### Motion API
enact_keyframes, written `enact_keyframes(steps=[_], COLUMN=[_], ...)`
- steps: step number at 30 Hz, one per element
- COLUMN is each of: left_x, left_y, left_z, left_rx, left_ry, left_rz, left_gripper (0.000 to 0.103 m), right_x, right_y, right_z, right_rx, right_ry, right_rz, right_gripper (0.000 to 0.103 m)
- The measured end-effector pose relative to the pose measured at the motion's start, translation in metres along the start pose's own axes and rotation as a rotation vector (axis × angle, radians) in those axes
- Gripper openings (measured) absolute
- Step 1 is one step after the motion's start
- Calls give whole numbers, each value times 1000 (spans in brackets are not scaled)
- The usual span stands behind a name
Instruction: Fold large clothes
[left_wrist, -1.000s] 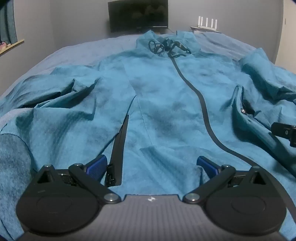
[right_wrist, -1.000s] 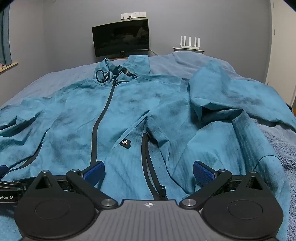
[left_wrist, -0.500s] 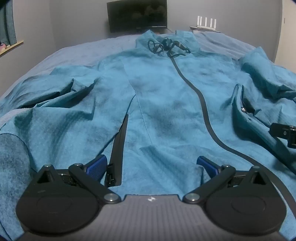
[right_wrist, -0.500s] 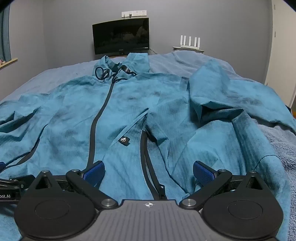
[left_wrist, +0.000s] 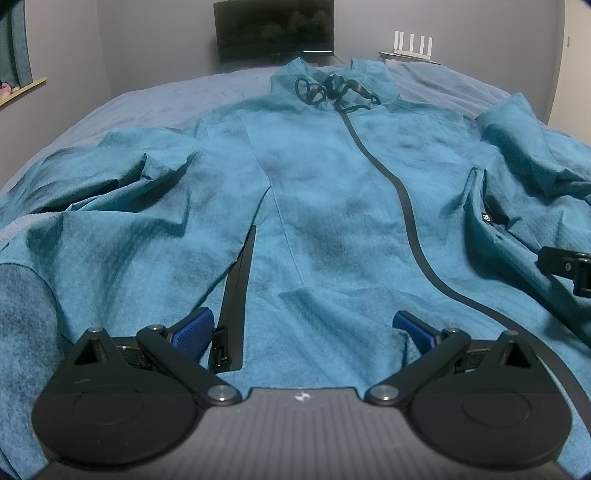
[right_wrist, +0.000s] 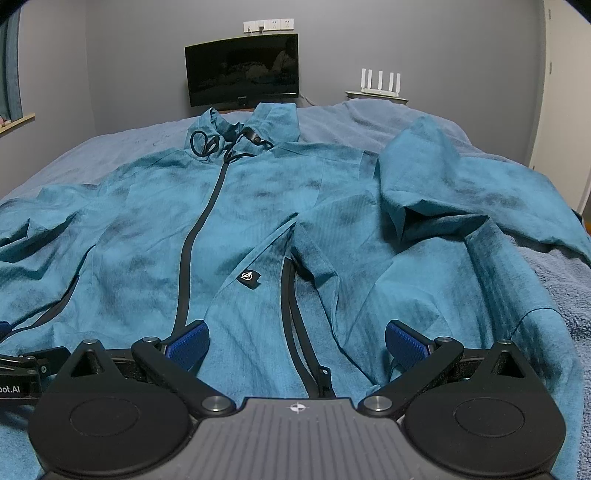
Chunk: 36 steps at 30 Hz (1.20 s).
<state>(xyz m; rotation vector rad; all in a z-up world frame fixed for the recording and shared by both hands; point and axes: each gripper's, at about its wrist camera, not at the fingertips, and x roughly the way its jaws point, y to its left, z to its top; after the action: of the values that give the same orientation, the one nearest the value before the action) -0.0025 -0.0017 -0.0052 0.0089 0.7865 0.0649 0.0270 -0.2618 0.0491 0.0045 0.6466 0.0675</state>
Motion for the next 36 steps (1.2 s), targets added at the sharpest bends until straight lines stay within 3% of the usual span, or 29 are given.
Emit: enact_keyframes(steps=[36], left_x=[0], left_y=[0], left_z=[0], left_rx=[-1], left_ry=[0], left_rz=[-1], left_gripper=[103], right_x=[3], right_y=[2], right_z=[-1], right_rx=[1], right_ry=[5], right_rz=[2], right_gripper=[103])
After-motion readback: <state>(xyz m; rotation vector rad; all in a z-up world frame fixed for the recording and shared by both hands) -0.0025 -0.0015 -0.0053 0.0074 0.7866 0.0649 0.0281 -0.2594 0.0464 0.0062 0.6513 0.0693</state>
